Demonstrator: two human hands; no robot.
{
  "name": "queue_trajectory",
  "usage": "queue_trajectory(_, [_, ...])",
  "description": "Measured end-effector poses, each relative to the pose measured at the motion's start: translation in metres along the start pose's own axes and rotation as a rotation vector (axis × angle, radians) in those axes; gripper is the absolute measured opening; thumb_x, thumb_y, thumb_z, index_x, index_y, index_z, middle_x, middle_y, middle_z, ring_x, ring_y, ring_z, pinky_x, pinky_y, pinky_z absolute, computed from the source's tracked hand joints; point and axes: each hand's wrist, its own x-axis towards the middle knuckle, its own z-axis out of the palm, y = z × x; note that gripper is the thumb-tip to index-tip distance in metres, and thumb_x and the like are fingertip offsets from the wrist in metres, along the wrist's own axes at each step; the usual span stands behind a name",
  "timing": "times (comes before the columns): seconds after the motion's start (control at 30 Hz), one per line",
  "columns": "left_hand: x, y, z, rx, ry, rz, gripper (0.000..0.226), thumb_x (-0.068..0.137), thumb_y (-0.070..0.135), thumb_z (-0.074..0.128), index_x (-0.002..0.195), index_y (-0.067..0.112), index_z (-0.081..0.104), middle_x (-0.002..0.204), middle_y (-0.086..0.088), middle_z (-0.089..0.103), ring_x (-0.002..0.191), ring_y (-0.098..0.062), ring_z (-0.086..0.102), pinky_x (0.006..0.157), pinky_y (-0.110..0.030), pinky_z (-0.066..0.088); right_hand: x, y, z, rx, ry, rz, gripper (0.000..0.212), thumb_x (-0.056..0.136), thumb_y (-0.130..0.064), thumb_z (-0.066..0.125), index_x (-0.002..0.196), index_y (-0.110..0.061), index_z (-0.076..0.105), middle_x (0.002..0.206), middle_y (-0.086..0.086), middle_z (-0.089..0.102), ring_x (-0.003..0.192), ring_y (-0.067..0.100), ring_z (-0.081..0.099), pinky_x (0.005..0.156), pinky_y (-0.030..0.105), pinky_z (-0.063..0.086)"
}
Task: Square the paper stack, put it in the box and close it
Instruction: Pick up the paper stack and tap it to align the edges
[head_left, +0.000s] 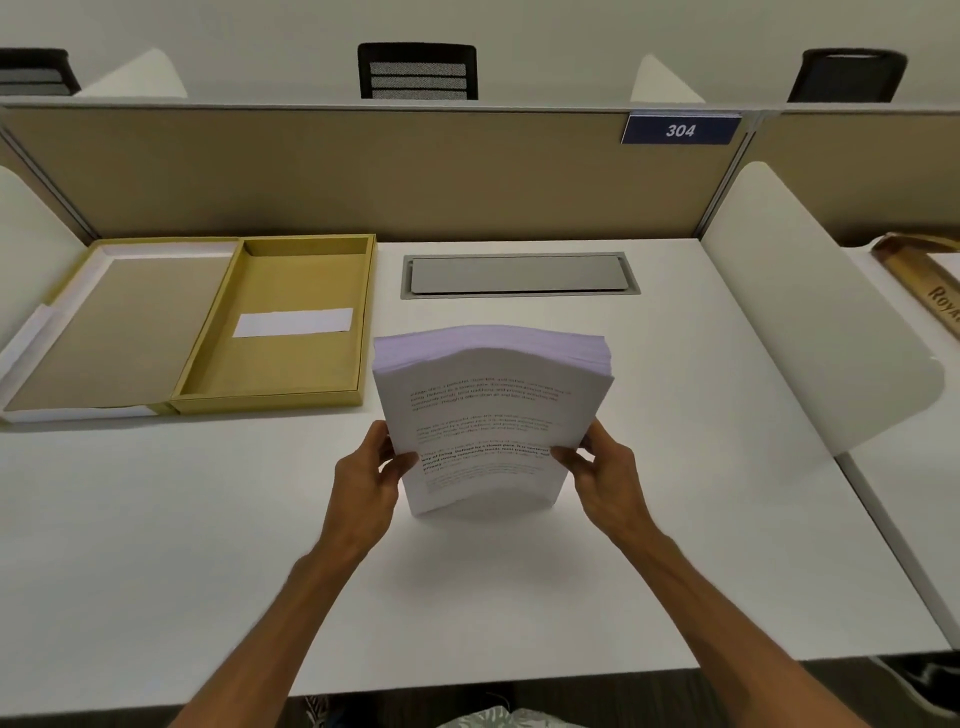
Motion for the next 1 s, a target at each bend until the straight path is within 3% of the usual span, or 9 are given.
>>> queue_trajectory(0.1, [-0.005, -0.002, 0.0, 0.011, -0.001, 0.012, 0.038, 0.096, 0.005, 0.056, 0.131, 0.02, 0.052, 0.111, 0.009, 0.067, 0.098, -0.015, 0.065, 0.093, -0.037, 0.054, -0.002, 0.002, 0.003, -0.008, 0.008, -0.013, 0.041, 0.091, 0.009, 0.06, 0.127, -0.012, 0.061, 0.101, -0.018, 0.069, 0.093, -0.012, 0.063, 0.075, 0.0, 0.046])
queue_trajectory(0.2, [-0.005, 0.0, 0.001, 0.014, 0.02, 0.02, 0.037, 0.095, 0.002, 0.056, 0.129, 0.017, 0.054, 0.112, 0.007, 0.067, 0.096, -0.017, 0.065, 0.093, -0.041, 0.054, -0.001, -0.006, 0.002, 0.014, 0.017, -0.004, 0.043, 0.09, 0.009, 0.06, 0.126, -0.015, 0.061, 0.101, -0.022, 0.067, 0.092, -0.013, 0.062, 0.073, -0.001, 0.046])
queue_trajectory(0.3, [-0.004, 0.001, -0.002, 0.015, 0.044, 0.038, 0.036, 0.095, 0.002, 0.056, 0.125, 0.022, 0.054, 0.109, 0.011, 0.067, 0.092, -0.011, 0.065, 0.086, -0.026, 0.055, 0.0, -0.009, 0.0, 0.009, 0.028, -0.031, 0.046, 0.09, 0.007, 0.059, 0.122, -0.026, 0.06, 0.098, -0.031, 0.068, 0.093, -0.011, 0.063, 0.072, -0.001, 0.046])
queue_trajectory(0.4, [-0.008, -0.003, -0.003, 0.023, 0.024, 0.055, 0.036, 0.096, 0.003, 0.056, 0.126, 0.023, 0.054, 0.107, 0.014, 0.066, 0.09, -0.008, 0.065, 0.083, -0.011, 0.05, -0.004, -0.005, 0.001, 0.003, 0.021, -0.047, 0.042, 0.09, 0.009, 0.059, 0.124, -0.015, 0.062, 0.1, -0.035, 0.068, 0.094, -0.01, 0.064, 0.074, 0.0, 0.046])
queue_trajectory(0.57, [-0.016, -0.001, -0.002, -0.028, -0.003, 0.043, 0.048, 0.098, 0.004, 0.053, 0.113, 0.049, 0.045, 0.109, 0.022, 0.065, 0.097, 0.005, 0.066, 0.077, -0.006, 0.051, -0.013, -0.003, 0.003, 0.025, 0.011, -0.037, 0.04, 0.092, 0.011, 0.057, 0.124, -0.014, 0.061, 0.099, -0.032, 0.068, 0.092, -0.006, 0.064, 0.074, 0.001, 0.045])
queue_trajectory(0.63, [-0.018, 0.003, 0.001, -0.075, -0.011, 0.011, 0.054, 0.095, 0.003, 0.057, 0.119, 0.05, 0.042, 0.117, 0.019, 0.063, 0.106, 0.0, 0.063, 0.085, -0.009, 0.052, -0.016, -0.011, 0.003, 0.066, -0.001, 0.013, 0.048, 0.093, 0.009, 0.057, 0.124, -0.028, 0.059, 0.102, -0.033, 0.067, 0.095, -0.006, 0.064, 0.076, 0.002, 0.046])
queue_trajectory(0.73, [-0.019, 0.018, 0.004, -0.213, 0.026, 0.034, 0.064, 0.089, 0.012, 0.066, 0.14, 0.036, 0.036, 0.128, 0.019, 0.058, 0.12, -0.003, 0.056, 0.09, -0.013, 0.051, -0.021, -0.033, 0.004, 0.204, 0.053, 0.058, 0.058, 0.093, -0.005, 0.065, 0.128, -0.048, 0.048, 0.119, -0.03, 0.063, 0.112, -0.007, 0.059, 0.087, 0.005, 0.047])
queue_trajectory(0.83, [-0.017, 0.04, 0.007, -0.371, 0.077, 0.128, 0.071, 0.085, 0.019, 0.065, 0.147, 0.029, 0.03, 0.133, 0.007, 0.057, 0.123, -0.011, 0.055, 0.089, -0.018, 0.051, -0.024, -0.059, 0.01, 0.381, 0.129, 0.029, 0.056, 0.091, -0.031, 0.068, 0.141, -0.034, 0.042, 0.128, -0.013, 0.062, 0.119, 0.004, 0.059, 0.086, 0.01, 0.049])
queue_trajectory(1.0, [-0.021, 0.056, 0.014, -0.448, 0.113, 0.135, 0.066, 0.086, 0.019, 0.062, 0.145, 0.03, 0.034, 0.133, -0.001, 0.056, 0.123, -0.016, 0.054, 0.095, -0.031, 0.052, -0.023, -0.083, 0.02, 0.486, 0.179, 0.024, 0.053, 0.092, -0.039, 0.061, 0.141, -0.031, 0.042, 0.127, -0.008, 0.061, 0.118, 0.011, 0.059, 0.086, 0.017, 0.052])
